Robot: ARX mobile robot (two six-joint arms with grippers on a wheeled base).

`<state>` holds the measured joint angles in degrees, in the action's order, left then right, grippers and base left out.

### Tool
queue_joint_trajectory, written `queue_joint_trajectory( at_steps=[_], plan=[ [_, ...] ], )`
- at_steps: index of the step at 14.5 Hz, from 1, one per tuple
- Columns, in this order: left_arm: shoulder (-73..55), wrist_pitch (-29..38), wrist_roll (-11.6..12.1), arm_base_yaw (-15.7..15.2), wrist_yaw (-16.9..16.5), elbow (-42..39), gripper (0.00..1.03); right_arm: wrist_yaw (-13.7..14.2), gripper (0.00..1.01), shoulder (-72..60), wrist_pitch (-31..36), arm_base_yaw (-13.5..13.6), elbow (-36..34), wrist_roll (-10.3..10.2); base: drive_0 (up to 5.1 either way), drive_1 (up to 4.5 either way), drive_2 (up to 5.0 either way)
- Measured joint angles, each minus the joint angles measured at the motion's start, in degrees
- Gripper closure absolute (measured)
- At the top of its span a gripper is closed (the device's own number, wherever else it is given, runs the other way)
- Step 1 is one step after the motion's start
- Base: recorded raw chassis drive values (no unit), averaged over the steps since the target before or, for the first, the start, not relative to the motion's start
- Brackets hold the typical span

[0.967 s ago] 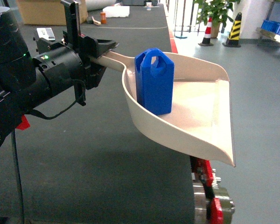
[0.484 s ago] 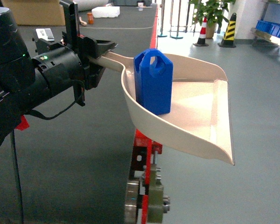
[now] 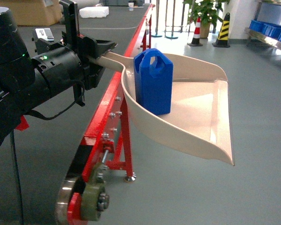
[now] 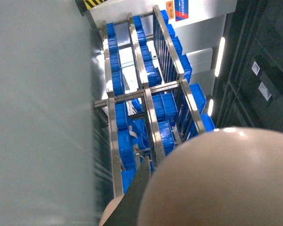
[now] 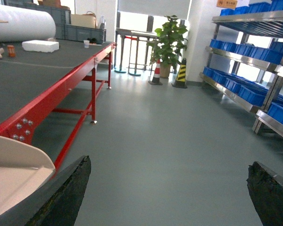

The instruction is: Place part in tray to right shelf

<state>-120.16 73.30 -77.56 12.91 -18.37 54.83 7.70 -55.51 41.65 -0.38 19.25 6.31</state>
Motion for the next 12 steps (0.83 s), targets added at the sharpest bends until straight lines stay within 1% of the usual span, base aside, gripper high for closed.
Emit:
queue_joint_trajectory(
  at_steps=[12],
  plan=[
    [0.00, 0.02, -0.02, 0.02, 0.11, 0.00, 0.90, 0.02, 0.03, 0.00, -0.02, 0.00, 0.02, 0.02, 5.0, -2.31, -2.3]
  ],
)
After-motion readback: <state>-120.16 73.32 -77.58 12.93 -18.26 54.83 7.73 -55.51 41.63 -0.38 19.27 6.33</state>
